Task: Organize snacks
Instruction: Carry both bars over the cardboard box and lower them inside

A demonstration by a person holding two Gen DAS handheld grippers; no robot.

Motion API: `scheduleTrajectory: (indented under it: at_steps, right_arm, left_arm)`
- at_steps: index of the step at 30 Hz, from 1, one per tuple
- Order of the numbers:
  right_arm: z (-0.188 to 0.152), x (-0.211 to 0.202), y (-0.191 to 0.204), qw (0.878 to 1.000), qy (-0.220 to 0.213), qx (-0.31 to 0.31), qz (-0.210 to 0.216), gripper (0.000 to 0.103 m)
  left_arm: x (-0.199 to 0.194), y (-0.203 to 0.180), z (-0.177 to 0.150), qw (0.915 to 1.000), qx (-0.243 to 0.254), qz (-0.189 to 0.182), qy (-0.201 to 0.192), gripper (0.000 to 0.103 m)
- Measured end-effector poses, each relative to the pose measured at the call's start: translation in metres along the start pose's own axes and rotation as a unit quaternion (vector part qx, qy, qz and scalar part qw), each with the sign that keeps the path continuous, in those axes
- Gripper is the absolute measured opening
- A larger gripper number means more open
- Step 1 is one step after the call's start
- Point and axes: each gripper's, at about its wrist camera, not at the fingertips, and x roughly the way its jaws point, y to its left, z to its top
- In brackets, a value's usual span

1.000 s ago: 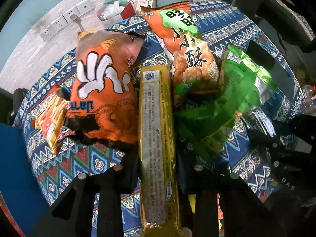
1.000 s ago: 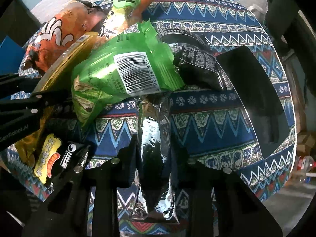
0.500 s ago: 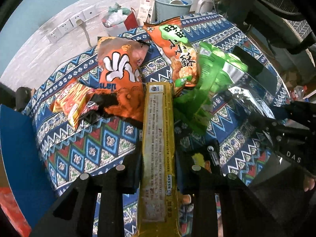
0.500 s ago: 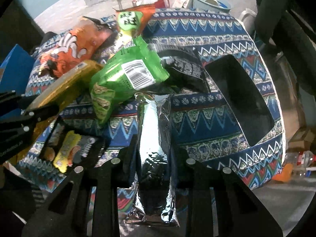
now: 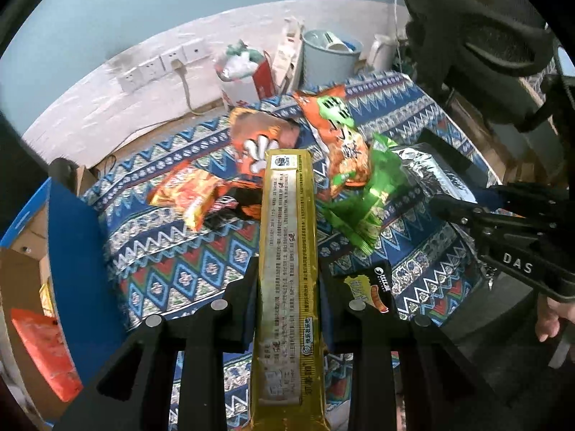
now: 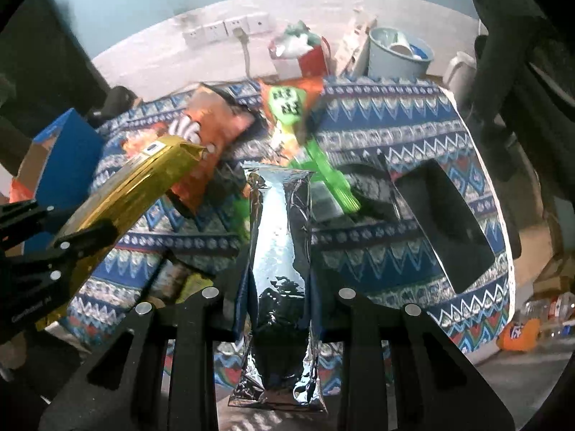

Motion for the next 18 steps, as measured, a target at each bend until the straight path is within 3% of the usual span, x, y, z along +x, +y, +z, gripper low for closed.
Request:
scheduleTrajectory:
  at_steps: [18]
  right_arm:
    - [0.043,-0.02,0.065,0.997,-0.044,-0.045,0.037,0.027]
  left_arm:
    - [-0.051,0.077,-0.01,0.995,-0.076,0.036,-0.054,0.029]
